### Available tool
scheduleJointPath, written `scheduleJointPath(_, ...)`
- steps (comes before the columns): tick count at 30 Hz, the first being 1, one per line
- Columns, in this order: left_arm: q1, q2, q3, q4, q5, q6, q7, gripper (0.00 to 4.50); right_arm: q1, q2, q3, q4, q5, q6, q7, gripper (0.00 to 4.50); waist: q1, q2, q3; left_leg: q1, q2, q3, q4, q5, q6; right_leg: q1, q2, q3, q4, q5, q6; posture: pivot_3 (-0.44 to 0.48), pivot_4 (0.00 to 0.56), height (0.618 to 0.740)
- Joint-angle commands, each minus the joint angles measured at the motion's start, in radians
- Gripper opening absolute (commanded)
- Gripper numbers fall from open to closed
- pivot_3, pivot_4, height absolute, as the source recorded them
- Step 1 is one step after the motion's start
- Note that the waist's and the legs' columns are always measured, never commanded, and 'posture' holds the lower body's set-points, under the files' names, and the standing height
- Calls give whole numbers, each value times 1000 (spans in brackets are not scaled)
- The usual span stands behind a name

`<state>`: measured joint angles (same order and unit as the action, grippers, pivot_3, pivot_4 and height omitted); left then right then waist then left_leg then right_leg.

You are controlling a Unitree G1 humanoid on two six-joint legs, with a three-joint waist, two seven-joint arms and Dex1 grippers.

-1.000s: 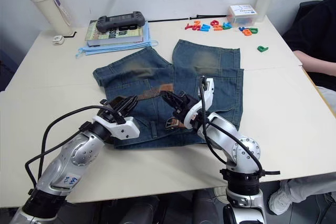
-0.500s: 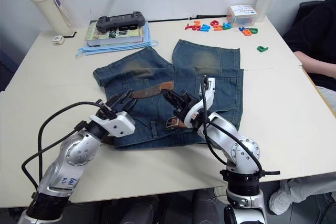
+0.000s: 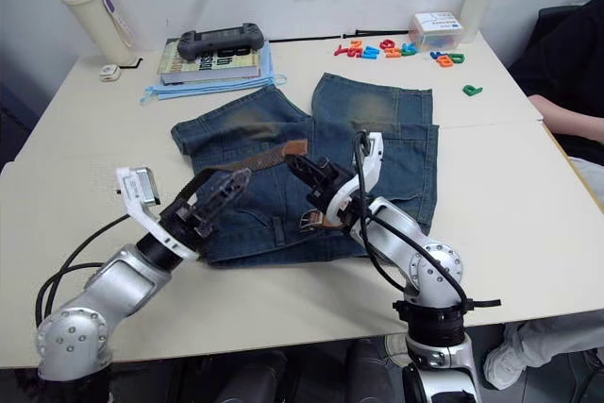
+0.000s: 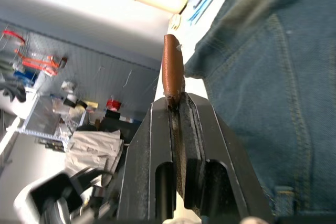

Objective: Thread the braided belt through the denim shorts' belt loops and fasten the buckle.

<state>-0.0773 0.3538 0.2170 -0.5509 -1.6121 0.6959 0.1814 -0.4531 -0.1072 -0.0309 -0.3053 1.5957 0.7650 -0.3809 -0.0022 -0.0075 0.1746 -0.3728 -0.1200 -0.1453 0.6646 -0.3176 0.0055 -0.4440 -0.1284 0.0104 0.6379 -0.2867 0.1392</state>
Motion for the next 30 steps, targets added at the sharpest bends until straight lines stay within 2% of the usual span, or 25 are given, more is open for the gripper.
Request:
scheduleJointPath(1, -22, -40, -28, 59, -241, -83, 271, 3718, -16, 4, 5, -25, -4, -5, 24, 0, 1, 0, 0, 0, 0, 0, 0, 0, 0, 0, 0, 0, 0, 0, 0, 0, 150, 707)
scheduleJointPath(4, -34, -94, -34, 76, -345, -154, 392, 3718, -21, 2, 5, -32, -7, -5, 26, 0, 0, 0, 0, 0, 0, 1, 0, 0, 0, 0, 0, 1, 0, 0, 0, 0, 150, 707)
scheduleJointPath(7, -53, -183, -27, 75, -360, -215, 465, 3718, -21, -2, 6, -37, -6, -3, 27, 0, 2, -1, 0, 0, 0, 2, 0, 0, 0, 0, 0, 2, 0, 0, 0, 0, 150, 707)
scheduleJointPath(17, -105, -267, 8, 139, -360, -214, 461, 3718, -14, -4, 19, -45, -8, -1, 27, 0, 2, -1, -1, 0, 0, 4, 0, 0, 0, 0, 1, 4, -1, 0, 0, 0, 150, 707)
scheduleJointPath(20, -113, -274, 13, 151, -360, -205, 452, 3008, -14, -5, 19, -47, -7, -2, 27, 0, 2, -1, -1, 0, 0, 4, 0, 0, 0, 0, 1, 4, -1, 0, 0, 0, 150, 707)
scheduleJointPath(27, -139, -287, 22, 177, -360, -192, 435, 26, -16, -4, 20, -47, -10, -3, 27, 0, 2, -2, -1, 0, 0, 4, 0, 0, 0, 0, 1, 4, -1, 0, 0, 0, 150, 707)
scheduleJointPath(30, -150, -292, 27, 185, -360, -187, 429, 26, -16, -6, 21, -47, -12, -1, 28, 0, 2, -2, -1, 0, 0, 4, 0, 0, 0, 0, 1, 4, -1, 0, 0, 0, 150, 707)
